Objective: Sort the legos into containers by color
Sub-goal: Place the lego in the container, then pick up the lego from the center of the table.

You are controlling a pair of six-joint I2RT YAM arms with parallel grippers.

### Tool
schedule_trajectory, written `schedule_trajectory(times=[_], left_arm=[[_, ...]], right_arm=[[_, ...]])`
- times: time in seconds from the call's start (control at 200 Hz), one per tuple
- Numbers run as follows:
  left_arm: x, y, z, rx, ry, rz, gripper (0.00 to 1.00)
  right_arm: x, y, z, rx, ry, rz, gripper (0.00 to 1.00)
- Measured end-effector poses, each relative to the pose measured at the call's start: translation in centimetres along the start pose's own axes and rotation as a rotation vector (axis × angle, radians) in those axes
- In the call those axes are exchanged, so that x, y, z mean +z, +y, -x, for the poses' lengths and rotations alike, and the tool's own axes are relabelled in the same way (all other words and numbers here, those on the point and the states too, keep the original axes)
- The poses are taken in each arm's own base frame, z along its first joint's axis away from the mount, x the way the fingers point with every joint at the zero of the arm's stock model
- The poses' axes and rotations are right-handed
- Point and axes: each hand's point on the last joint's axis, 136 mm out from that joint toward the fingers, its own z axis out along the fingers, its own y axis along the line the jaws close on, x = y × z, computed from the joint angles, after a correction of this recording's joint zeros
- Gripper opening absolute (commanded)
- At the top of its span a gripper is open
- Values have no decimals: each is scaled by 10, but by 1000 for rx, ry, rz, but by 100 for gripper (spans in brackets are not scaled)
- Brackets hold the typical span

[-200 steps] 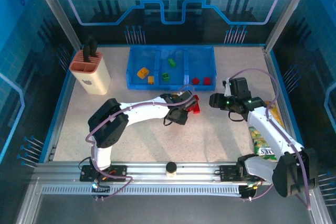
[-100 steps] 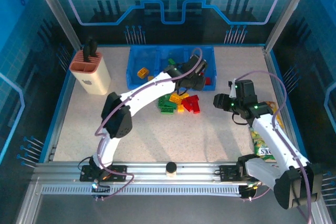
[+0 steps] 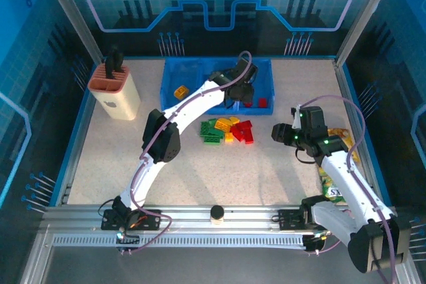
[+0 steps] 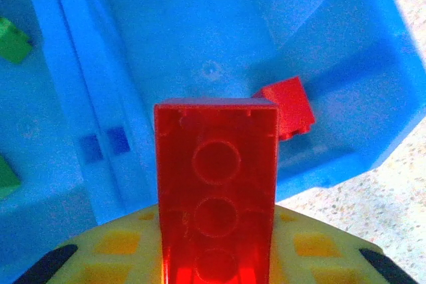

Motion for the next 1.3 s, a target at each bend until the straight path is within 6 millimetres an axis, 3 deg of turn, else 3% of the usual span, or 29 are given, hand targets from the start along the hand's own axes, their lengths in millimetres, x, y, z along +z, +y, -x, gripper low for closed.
schedule_trajectory(times=[0.08, 0.095, 0.145, 0.19, 0.405, 0.495, 0.6, 0.68, 0.775, 0.851, 0.926, 0.996, 1.201, 1.296], left_arm=[[-4, -1, 9, 3, -18, -17, 38], [-5, -1, 10, 3, -21, -20, 42], [-6, -3, 16, 4, -32, -34, 73], [-7, -4, 21, 5, -43, -43, 80], [-16, -9, 32, 0, -98, -87, 80], [-33, -11, 34, 0, -124, -105, 79], [-72, -17, 47, 5, -191, -139, 78], [-112, -22, 55, 12, -259, -173, 76], [-155, -23, 52, 15, -322, -208, 72], [-181, -20, 39, 16, -352, -229, 69], [-192, -10, 20, 12, -362, -229, 67], [-190, 3, -4, 4, -338, -208, 66], [-158, 49, -95, -32, -193, -107, 65], [-156, 64, -123, -52, -157, -76, 64]], right_arm=[[2, 1, -2, 6, 9, 8, 54], [2, 1, -2, 7, 10, 9, 53], [2, 2, -2, 10, 10, 13, 53], [2, 2, -1, 9, 8, 15, 53], [2, 3, -1, 10, 10, 17, 54], [2, 3, -2, 9, 10, 18, 55], [5, 3, -3, 8, 22, 17, 57], [10, 4, -9, -6, 50, 15, 58], [20, 9, -19, -36, 101, 11, 60], [29, 15, -27, -69, 146, 12, 61], [37, 24, -33, -107, 187, 16, 62], [46, 32, -38, -140, 224, 16, 63], [74, 45, -50, -209, 316, -14, 65], [86, 50, -50, -247, 341, -44, 65]])
